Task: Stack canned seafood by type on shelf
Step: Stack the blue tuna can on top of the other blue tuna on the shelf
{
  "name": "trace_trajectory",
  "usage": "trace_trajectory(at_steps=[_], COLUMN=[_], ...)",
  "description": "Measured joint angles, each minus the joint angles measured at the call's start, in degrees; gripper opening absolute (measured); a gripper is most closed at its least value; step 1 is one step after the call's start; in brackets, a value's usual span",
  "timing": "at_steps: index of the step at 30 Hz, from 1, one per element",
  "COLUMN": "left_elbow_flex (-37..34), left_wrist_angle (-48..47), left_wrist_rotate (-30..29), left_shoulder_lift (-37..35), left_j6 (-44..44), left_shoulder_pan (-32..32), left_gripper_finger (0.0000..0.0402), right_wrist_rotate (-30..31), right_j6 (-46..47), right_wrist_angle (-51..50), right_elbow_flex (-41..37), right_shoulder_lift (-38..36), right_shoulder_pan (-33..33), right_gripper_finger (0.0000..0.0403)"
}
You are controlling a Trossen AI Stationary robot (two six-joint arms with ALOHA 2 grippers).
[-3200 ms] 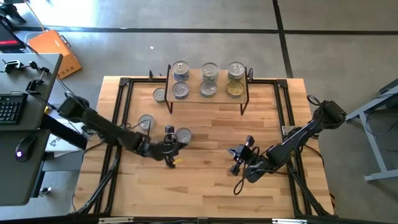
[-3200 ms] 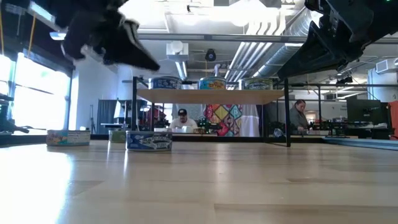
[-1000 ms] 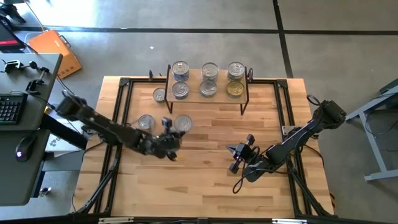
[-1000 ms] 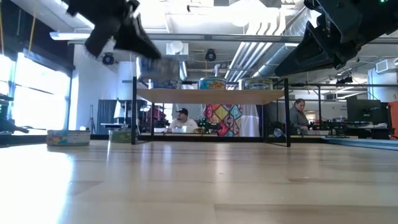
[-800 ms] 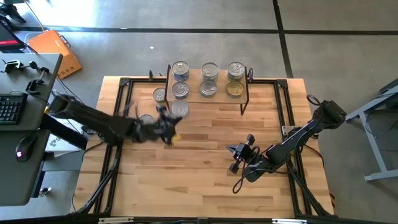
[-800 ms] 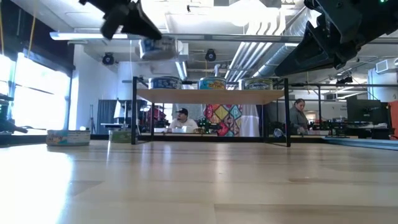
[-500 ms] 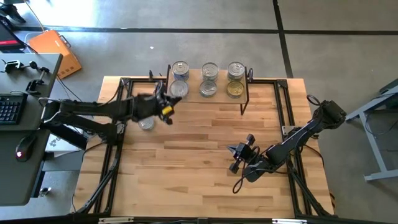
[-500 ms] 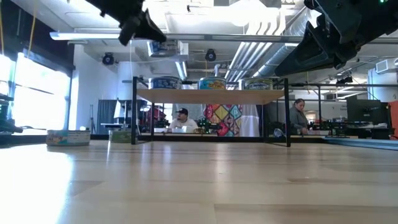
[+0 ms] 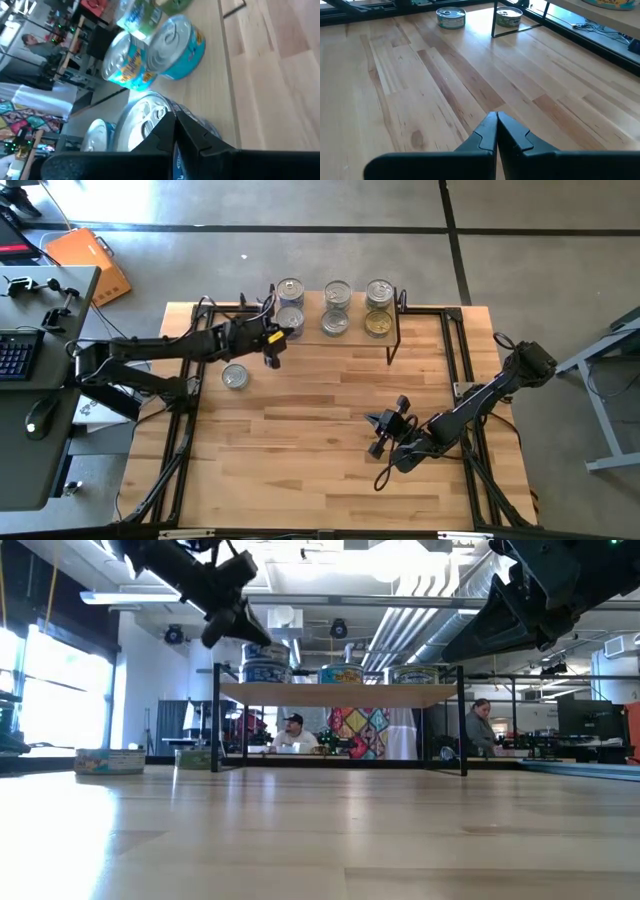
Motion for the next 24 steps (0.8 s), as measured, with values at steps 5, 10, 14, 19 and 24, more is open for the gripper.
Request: trace_trajectory(at_steps=[5,10,14,19,24], left_elbow_flex=[0.00,0.00,0.00,0.00,0.04], left_wrist_angle=[0.00,-0.22,-0.48,-0.24,0.22], left_wrist_rotate=[-1.07,-2.16,-2.33,-2.33,-2.35], left_shoulder_lift=[1.32,1.36,1.36,0.56,-0.49], left_j6=[0.10,-0.32,-0.54,-0.94,-0.95], left_shoulder_pan=[0.46,0.44,-0.02,-0.92,-1.70], left_gripper_finger=[0.0000,0.0000,0.0000,0.0007,0.0031], right_wrist_rotate=[0.00,0.00,0.02,0.00,0.00], right_j6=[0.02,0.01,0.02,0.02,0.02], right_wrist_angle=[0.00,0.02,0.02,0.01,0.00], right_elbow_flex=[0.00,0.00,0.00,0.00,0.00], right_shoulder_lift=[0.00,0.00,0.00,0.00,0.00], right_shoulder_pan=[0.00,0.00,0.00,0.00,0.00], right_gripper_finger=[0.0002,0.0002,0.0002,0.0002,0.0002])
